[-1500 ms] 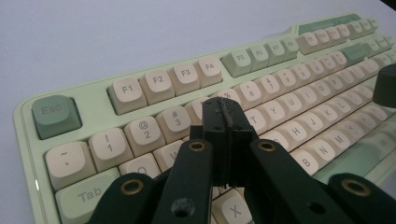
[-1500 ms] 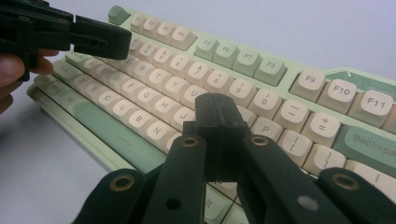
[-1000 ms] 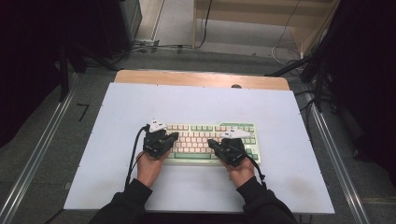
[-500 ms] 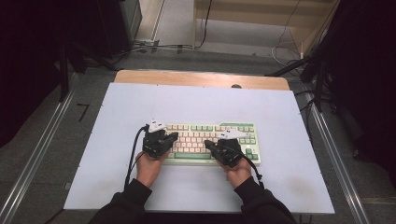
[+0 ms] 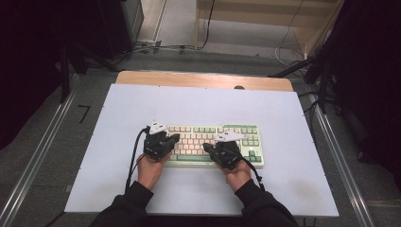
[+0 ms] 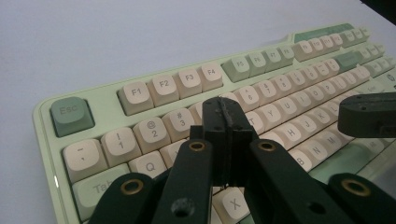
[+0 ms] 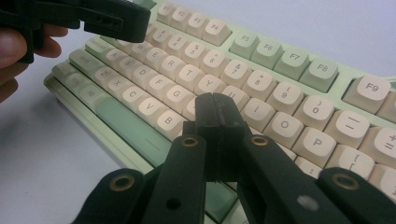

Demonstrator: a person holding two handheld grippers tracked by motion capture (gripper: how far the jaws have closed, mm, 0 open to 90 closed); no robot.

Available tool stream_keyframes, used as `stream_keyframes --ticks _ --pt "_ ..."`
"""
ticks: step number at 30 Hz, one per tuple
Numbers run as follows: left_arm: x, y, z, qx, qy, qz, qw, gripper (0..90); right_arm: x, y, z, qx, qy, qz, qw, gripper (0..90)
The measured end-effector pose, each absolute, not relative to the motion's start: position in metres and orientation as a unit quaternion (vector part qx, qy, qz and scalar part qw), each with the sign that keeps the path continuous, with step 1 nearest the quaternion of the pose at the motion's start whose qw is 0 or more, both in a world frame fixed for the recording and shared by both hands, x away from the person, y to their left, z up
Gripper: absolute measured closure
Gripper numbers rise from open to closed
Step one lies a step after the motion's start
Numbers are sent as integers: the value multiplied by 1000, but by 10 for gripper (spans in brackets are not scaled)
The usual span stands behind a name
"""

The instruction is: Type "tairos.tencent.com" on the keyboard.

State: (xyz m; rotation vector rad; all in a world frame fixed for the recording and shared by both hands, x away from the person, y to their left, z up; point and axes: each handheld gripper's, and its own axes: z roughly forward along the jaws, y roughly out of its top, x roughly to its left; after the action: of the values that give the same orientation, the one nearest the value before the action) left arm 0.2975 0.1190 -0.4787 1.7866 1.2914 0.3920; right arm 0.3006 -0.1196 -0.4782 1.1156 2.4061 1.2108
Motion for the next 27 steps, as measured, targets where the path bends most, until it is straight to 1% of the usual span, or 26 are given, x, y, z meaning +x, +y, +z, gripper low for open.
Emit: stream_keyframes --ticks 27 --pt "297 120 -478 718 518 159 437 900 300 -105 -486 363 833 402 115 878"
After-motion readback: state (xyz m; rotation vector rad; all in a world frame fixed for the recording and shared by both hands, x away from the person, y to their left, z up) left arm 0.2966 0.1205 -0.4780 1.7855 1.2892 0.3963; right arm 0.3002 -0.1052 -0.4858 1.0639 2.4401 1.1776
